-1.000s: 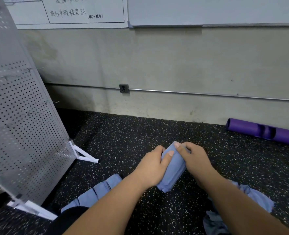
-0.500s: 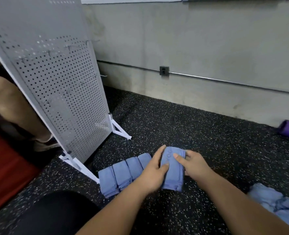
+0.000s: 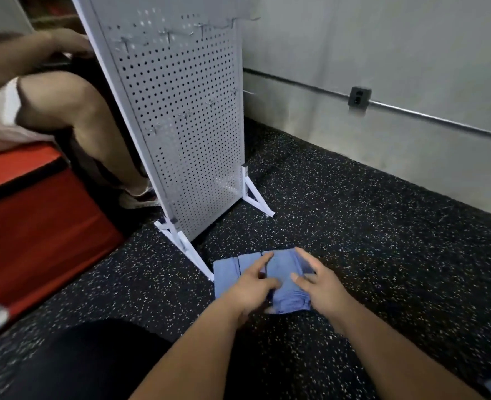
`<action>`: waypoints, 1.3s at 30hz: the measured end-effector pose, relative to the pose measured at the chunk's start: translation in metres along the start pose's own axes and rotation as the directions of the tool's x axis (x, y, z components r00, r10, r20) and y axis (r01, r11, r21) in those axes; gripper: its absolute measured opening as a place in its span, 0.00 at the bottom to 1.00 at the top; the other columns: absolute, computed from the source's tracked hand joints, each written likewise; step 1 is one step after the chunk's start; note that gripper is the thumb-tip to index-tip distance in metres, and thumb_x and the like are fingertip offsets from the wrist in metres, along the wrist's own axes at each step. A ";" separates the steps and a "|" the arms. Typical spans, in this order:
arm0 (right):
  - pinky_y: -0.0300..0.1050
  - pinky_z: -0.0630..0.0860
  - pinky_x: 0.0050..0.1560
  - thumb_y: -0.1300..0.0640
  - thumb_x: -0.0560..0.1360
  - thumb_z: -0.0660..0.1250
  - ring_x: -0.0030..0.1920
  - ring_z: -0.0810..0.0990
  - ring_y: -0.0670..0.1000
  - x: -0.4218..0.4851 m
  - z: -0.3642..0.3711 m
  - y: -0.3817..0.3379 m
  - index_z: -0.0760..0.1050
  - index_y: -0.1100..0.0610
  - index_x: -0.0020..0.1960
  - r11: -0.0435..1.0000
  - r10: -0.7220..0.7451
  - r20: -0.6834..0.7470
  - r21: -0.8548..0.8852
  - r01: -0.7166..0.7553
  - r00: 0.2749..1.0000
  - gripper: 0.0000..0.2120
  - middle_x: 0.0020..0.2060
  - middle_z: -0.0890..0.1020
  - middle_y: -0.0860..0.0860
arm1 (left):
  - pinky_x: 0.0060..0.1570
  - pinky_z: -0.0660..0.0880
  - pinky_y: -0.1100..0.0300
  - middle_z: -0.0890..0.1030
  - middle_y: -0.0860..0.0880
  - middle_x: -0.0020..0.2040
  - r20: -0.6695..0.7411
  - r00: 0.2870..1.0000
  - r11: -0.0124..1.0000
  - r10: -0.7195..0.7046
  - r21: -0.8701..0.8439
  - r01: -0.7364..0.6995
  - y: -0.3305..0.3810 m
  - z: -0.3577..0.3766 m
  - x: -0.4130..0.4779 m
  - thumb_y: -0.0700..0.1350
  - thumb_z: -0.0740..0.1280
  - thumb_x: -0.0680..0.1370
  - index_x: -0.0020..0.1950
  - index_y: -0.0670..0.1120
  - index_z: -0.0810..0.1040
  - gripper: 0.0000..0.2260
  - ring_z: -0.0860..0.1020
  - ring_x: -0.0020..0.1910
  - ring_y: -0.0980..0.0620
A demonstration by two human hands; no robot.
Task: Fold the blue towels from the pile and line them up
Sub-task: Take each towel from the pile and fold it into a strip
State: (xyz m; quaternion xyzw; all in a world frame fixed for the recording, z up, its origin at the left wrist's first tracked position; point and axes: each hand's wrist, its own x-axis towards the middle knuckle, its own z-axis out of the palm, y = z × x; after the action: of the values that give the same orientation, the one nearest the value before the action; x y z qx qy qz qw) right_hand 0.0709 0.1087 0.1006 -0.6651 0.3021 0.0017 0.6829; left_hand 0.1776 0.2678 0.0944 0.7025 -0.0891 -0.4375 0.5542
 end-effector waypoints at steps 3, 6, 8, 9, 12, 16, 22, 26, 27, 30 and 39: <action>0.53 0.84 0.60 0.59 0.84 0.68 0.62 0.84 0.53 0.028 0.013 0.013 0.72 0.29 0.70 0.995 0.028 0.110 -0.101 -0.017 0.994 0.26 0.69 0.80 0.55 | 0.49 0.81 0.45 0.82 0.35 0.59 -0.025 1.000 0.999 -0.005 0.046 0.007 -0.017 -0.021 0.012 0.35 0.70 0.78 0.77 0.65 0.69 0.35 0.79 0.44 0.46; 0.50 0.83 0.53 0.57 0.82 0.72 0.59 0.83 0.51 0.053 0.029 0.029 0.68 0.34 0.77 0.973 0.110 0.181 -0.220 -0.068 0.977 0.30 0.67 0.80 0.52 | 0.39 0.75 0.53 0.80 0.41 0.50 -0.092 0.995 0.996 -0.040 0.079 0.047 -0.034 -0.037 0.022 0.30 0.66 0.79 0.81 0.60 0.65 0.37 0.76 0.38 0.48; 0.48 0.81 0.51 0.56 0.80 0.73 0.55 0.82 0.49 0.069 0.041 0.040 0.66 0.34 0.78 0.950 0.134 0.193 -0.305 -0.070 0.972 0.33 0.66 0.81 0.53 | 0.29 0.71 0.58 0.81 0.44 0.46 -0.147 0.985 0.995 -0.085 0.046 0.093 -0.047 -0.043 0.031 0.26 0.63 0.79 0.82 0.59 0.66 0.38 0.73 0.28 0.52; 0.46 0.79 0.51 0.57 0.80 0.73 0.54 0.81 0.48 0.077 0.048 0.045 0.65 0.34 0.79 0.935 0.129 0.199 -0.351 -0.052 0.971 0.34 0.67 0.80 0.53 | 0.26 0.70 0.60 0.81 0.45 0.45 -0.171 0.980 0.994 -0.101 0.033 0.108 -0.052 -0.045 0.036 0.26 0.61 0.78 0.82 0.59 0.67 0.39 0.72 0.25 0.54; 0.41 0.74 0.58 0.60 0.82 0.69 0.58 0.76 0.47 0.097 0.070 0.052 0.61 0.41 0.83 0.871 0.105 0.187 -0.492 0.001 0.977 0.34 0.73 0.75 0.50 | 0.24 0.69 0.63 0.81 0.45 0.47 -0.238 0.966 0.991 -0.102 0.055 0.119 -0.061 -0.053 0.050 0.26 0.58 0.76 0.83 0.57 0.65 0.40 0.71 0.22 0.58; 0.39 0.72 0.61 0.57 0.84 0.67 0.60 0.76 0.46 0.120 0.095 0.064 0.56 0.41 0.84 0.807 0.065 0.166 -0.589 0.046 0.984 0.35 0.73 0.76 0.50 | 0.31 0.74 0.66 0.82 0.44 0.58 -0.259 0.956 0.986 -0.140 0.051 0.158 -0.065 -0.069 0.069 0.27 0.64 0.75 0.83 0.60 0.63 0.42 0.77 0.33 0.57; 0.41 0.74 0.59 0.53 0.85 0.66 0.57 0.81 0.50 0.152 0.122 0.076 0.55 0.38 0.84 0.752 0.032 0.143 -0.655 0.070 0.989 0.33 0.69 0.79 0.51 | 0.57 0.79 0.61 0.80 0.48 0.67 -0.332 0.935 0.978 -0.123 0.117 0.170 -0.087 -0.094 0.106 0.32 0.68 0.74 0.83 0.64 0.62 0.43 0.83 0.58 0.51; 0.46 0.69 0.73 0.54 0.87 0.59 0.72 0.74 0.52 0.176 0.133 0.090 0.54 0.38 0.85 0.721 0.013 0.126 -0.689 0.078 0.992 0.30 0.77 0.71 0.50 | 0.65 0.72 0.63 0.75 0.51 0.72 -0.344 0.933 0.960 -0.105 0.211 0.186 -0.097 -0.108 0.119 0.35 0.65 0.77 0.84 0.63 0.57 0.41 0.78 0.67 0.49; 0.46 0.69 0.72 0.54 0.87 0.57 0.72 0.73 0.52 0.181 0.134 0.093 0.52 0.38 0.85 0.702 0.020 0.130 -0.708 0.079 0.991 0.30 0.78 0.69 0.49 | 0.68 0.73 0.59 0.75 0.51 0.72 -0.343 0.932 0.949 -0.122 0.236 0.211 -0.101 -0.112 0.123 0.39 0.64 0.74 0.83 0.68 0.56 0.42 0.78 0.67 0.48; 0.51 0.74 0.68 0.49 0.86 0.59 0.67 0.74 0.55 0.189 0.134 0.104 0.48 0.37 0.85 0.553 0.016 0.142 -0.826 0.110 0.990 0.32 0.72 0.69 0.52 | 0.72 0.72 0.48 0.73 0.47 0.72 -0.294 0.941 0.883 -0.167 0.380 0.276 -0.111 -0.121 0.132 0.46 0.66 0.70 0.82 0.73 0.51 0.45 0.76 0.67 0.42; 0.51 0.76 0.62 0.36 0.82 0.62 0.63 0.71 0.55 0.196 0.136 0.121 0.48 0.34 0.83 0.245 -0.030 0.090 -0.965 0.095 0.995 0.35 0.63 0.69 0.53 | 0.75 0.67 0.43 0.59 0.48 0.77 -0.318 0.930 0.597 -0.186 0.716 0.364 -0.127 -0.133 0.148 0.57 0.75 0.78 0.82 0.74 0.44 0.46 0.61 0.75 0.44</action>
State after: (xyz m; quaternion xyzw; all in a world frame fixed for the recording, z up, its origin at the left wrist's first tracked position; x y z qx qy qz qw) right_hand 0.2382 0.1680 -0.0993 -0.9551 0.1929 0.1773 0.1386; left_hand 0.3157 0.3181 -0.0906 0.9169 -0.0963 -0.3622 0.1371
